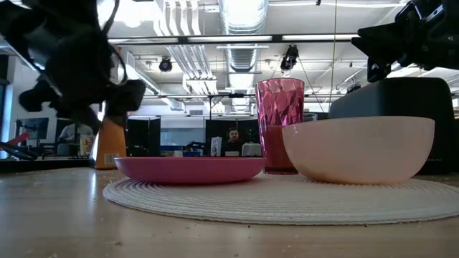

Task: Arrange a breakfast setting
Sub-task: Adjust the cereal box, then put the toasted bread on the pink plate

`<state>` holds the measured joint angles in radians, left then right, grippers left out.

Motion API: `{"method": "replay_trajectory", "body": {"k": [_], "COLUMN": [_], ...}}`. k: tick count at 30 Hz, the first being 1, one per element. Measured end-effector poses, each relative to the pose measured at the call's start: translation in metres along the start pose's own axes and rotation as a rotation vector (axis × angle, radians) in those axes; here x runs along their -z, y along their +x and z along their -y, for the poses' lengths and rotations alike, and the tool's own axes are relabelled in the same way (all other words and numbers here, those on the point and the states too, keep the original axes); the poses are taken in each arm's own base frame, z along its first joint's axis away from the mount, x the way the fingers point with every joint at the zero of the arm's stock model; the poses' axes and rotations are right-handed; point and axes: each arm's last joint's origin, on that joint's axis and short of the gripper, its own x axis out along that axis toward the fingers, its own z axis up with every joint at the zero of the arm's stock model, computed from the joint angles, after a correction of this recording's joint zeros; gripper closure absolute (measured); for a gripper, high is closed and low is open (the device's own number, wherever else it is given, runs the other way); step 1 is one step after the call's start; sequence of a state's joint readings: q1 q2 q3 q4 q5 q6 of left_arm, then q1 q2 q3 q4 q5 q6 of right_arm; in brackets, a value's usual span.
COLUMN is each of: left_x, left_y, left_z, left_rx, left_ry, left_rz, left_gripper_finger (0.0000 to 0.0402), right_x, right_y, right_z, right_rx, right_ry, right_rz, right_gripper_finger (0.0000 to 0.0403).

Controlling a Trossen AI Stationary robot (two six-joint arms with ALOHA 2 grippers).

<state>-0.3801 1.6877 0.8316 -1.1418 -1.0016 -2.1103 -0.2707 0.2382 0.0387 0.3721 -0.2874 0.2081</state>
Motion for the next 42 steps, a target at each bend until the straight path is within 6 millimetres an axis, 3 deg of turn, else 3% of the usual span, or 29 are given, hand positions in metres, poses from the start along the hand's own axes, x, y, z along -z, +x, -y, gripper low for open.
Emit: {"method": "replay_trajectory", "body": {"k": [7, 15, 19, 32, 38, 42], "left_x": [-0.013, -0.013, -0.006, 0.019, 0.021, 0.021], "left_y": [0.015, 0.041, 0.052, 0.075, 0.075, 0.068], "left_z": [0.015, 0.017, 0.006, -0.056, -0.061, -0.051], "left_rx": [0.02, 0.007, -0.02, -0.149, -0.181, -0.175], "left_ry": [0.062, 0.094, 0.096, -0.029, -0.061, -0.082], "left_rz": [0.107, 0.197, 0.19, 0.128, 0.068, -0.005], "left_gripper_finger": [0.0189, 0.0189, 0.0189, 0.0189, 0.0189, 0.0189], "right_x": [0.0, 0.0, 0.0, 0.0, 0.0, 0.0], "right_y": [0.0, 0.0, 0.0, 0.0, 0.0, 0.0], "right_z": [0.0, 0.0, 0.0, 0.0, 0.0, 0.0], "right_rx": [0.0, 0.0, 0.0, 0.0, 0.0, 0.0], "right_ry": [-0.001, 0.0, 0.0, -0.001, 0.0, 0.0], "right_rz": [-0.001, 0.0, 0.0, 0.0, 0.0, 0.0], "right_gripper_finger": [0.0316, 0.0316, 0.0316, 0.0316, 0.0316, 0.0316]}}
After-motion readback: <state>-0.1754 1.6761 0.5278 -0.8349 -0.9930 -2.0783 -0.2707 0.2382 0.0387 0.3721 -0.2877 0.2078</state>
